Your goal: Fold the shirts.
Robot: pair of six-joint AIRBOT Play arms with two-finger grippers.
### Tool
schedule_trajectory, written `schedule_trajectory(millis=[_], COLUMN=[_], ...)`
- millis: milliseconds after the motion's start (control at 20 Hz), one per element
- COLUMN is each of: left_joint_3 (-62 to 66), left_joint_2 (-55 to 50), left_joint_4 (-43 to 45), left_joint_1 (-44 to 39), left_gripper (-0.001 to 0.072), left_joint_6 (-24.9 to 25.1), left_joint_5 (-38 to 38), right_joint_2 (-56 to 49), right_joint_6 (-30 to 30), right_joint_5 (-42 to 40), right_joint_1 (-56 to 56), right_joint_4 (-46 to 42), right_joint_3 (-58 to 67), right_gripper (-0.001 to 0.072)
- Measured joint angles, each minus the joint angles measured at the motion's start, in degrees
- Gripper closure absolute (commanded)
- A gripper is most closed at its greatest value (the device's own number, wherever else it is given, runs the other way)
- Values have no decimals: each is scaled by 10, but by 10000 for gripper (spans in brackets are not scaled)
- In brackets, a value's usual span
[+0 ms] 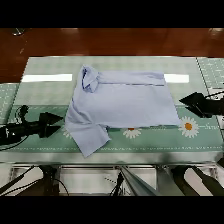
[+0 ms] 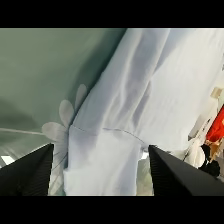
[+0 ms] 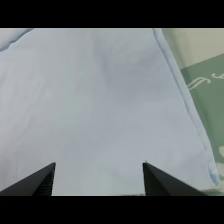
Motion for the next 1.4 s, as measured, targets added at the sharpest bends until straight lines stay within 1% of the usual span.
schedule_trajectory(millis=[200, 300, 400, 450, 500, 550, 650, 750, 850, 950, 1050, 1150, 1400], left_joint_3=[-4, -5, -5, -5, -5, -5, -5, -1, 6, 12, 16, 17, 19], left_joint_2=[-13, -19, -22, -23, -26, -29, -32, -34, -35, -36, -36, -36, -36], left_joint_4=[-11, -24, -39, -46, -47, -44, -50, -51, -53, -56, -56, -56, -56], left_joint_1=[-47, -77, -100, -110, -119, -128, -140, -147, -150, -151, -153, -153, -153], left_gripper=[13, 88, 94, 198, 407, 696, 686, 686, 686, 686, 686, 686, 686], left_joint_6=[3, 3, 2, 1, 1, 2, 3, 3, 3, 3, 3, 4, 4], left_joint_5=[15, 32, 52, 60, 70, 82, 89, 90, 90, 89, 88, 87, 85], right_joint_2=[4, 4, 4, 4, 4, 4, 4, 4, 4, 4, -4, -27, -80], right_joint_6=[-2, -2, -2, -2, -2, -1, 12, 34, 49, 60, 65, 59, 20], right_joint_5=[-1, 0, -1, -2, -5, -12, -28, -34, -21, -5, 9, 19, 34], right_joint_1=[0, 0, 0, 0, 0, 0, -6, -27, -64, -105, -129, -142, -151], right_joint_4=[2, 3, 3, 3, 2, -3, -29, -79, -135, -172, -174, -158, -78], right_joint_3=[-5, -6, -6, -6, -6, -6, -6, -6, -10, -28, -55, -75, -94], right_gripper=[92, 92, 92, 92, 92, 92, 92, 92, 97, 99, 99, 99, 98])
